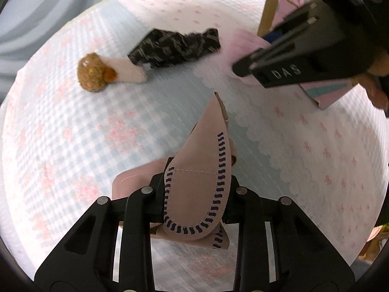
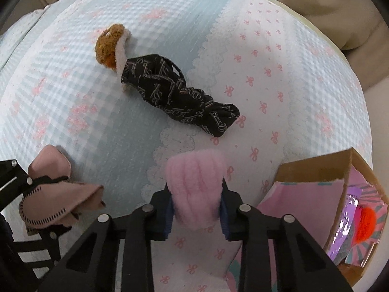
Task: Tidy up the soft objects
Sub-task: 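Grasp the pink slipper with the left tool while the right tool grasps the pink fuzzy pouch, then carry slipper and pouch into the box and open both tools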
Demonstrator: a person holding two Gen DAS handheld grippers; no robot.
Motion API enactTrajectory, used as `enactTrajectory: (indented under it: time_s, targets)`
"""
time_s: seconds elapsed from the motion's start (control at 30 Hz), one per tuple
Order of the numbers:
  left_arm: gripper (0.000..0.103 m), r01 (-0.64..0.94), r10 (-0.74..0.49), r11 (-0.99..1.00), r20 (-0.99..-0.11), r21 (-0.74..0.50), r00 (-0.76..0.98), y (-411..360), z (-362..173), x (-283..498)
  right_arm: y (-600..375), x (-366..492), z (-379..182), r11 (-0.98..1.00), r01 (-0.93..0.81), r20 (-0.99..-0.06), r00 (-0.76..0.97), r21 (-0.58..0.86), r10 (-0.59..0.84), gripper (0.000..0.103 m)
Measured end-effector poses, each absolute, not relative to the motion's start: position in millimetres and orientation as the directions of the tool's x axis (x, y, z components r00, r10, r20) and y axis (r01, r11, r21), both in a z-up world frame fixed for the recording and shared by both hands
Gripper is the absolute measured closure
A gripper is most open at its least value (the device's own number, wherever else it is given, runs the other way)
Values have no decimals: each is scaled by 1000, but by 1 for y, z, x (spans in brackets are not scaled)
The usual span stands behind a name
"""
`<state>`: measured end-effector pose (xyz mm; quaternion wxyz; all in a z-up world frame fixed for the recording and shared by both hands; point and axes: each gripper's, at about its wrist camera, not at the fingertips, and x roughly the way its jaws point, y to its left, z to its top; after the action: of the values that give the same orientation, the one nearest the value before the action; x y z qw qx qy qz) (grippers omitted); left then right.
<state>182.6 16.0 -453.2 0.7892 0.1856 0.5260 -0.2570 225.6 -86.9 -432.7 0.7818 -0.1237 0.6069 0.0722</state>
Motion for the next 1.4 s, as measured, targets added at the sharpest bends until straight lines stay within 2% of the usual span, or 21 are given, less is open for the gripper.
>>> enactTrajectory:
  time_s: [0.37, 0.57, 0.83, 1.1, 1.4]
  targets:
    - [77, 583, -215, 811, -896, 58, 388, 21, -401, 177, -79, 210, -380, 975, -208, -950, 311, -82, -14, 76]
    - [77, 576, -224, 813, -871, 80, 437, 33, -353, 177, -78, 192, -324, 979, -190, -933, 360, -73, 1, 76]
    - [77, 522, -232, 849, -829, 83, 509, 37, -261, 167, -89, 155, -233, 989, -147, -894, 445, -22, 46, 76]
    - [77, 459, -246, 886, -778, 62, 578, 7, -173, 144, -122, 111, -154, 993, -120, -852, 519, 13, 74, 76]
    - [77, 430, -285, 903, -755, -5, 590, -59, -127, 121, -206, 70, -106, 998, -61, -824, 565, 9, 42, 76]
